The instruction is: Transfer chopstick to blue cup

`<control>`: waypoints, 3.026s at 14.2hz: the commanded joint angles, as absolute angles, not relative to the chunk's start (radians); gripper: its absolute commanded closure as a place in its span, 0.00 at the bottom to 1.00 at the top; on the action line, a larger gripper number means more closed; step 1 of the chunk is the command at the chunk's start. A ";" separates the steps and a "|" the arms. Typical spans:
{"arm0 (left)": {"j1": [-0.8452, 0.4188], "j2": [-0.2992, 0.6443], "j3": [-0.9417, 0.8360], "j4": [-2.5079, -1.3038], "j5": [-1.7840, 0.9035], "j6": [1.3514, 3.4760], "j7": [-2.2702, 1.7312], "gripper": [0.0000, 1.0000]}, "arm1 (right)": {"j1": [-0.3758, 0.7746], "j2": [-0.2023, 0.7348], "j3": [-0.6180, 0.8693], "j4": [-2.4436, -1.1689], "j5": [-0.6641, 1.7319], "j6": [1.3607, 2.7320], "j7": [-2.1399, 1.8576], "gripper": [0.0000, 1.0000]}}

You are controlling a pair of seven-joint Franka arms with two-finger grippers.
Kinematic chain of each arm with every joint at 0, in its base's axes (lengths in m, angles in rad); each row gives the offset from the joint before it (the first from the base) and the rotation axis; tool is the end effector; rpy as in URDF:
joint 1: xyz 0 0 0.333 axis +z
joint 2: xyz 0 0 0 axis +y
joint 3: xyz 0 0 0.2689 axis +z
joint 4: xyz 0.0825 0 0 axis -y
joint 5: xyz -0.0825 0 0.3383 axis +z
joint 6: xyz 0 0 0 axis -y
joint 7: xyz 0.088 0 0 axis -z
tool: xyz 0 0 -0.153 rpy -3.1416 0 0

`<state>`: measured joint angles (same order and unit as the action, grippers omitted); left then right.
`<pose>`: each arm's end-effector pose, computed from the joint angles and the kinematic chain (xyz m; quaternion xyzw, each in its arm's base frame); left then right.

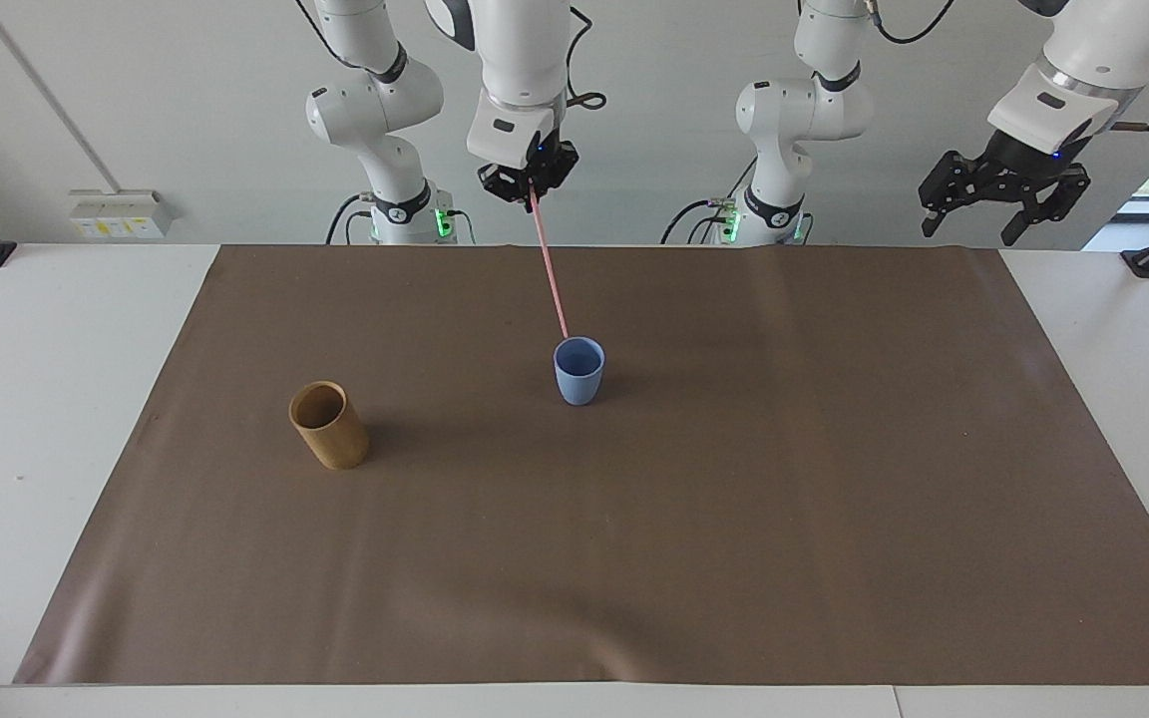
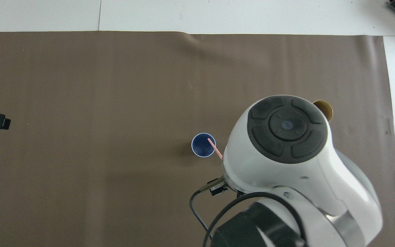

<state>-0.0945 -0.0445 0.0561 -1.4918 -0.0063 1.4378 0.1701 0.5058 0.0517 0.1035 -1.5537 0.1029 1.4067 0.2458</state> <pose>0.4822 -0.0190 0.5750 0.9945 -0.1045 -0.0045 0.0047 0.3954 0.2954 0.5018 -0.9766 -0.1831 0.1124 0.0081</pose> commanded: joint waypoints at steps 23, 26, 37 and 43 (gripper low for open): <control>-0.084 -0.064 0.048 -1.513 0.012 1.436 0.181 0.00 | 0.531 0.058 0.097 -1.721 0.120 1.604 0.339 0.00; -0.084 -0.064 0.049 -1.512 0.012 1.436 0.181 0.00 | 0.483 0.045 0.089 -1.666 0.035 1.609 0.339 0.00; -0.098 -0.066 0.046 -1.516 0.005 1.427 0.175 0.00 | 0.212 -0.054 0.083 -1.529 -0.040 1.595 0.328 0.00; -0.100 -0.066 0.037 -1.514 0.005 1.414 0.176 0.00 | 0.112 -0.117 0.039 -1.456 -0.009 1.481 0.322 0.00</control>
<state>-0.0961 -0.0446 0.0399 -1.4925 -0.0063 1.4201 0.1701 0.1389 -0.1114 0.0578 -1.5050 -0.0273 1.5365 0.3250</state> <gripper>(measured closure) 0.000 0.000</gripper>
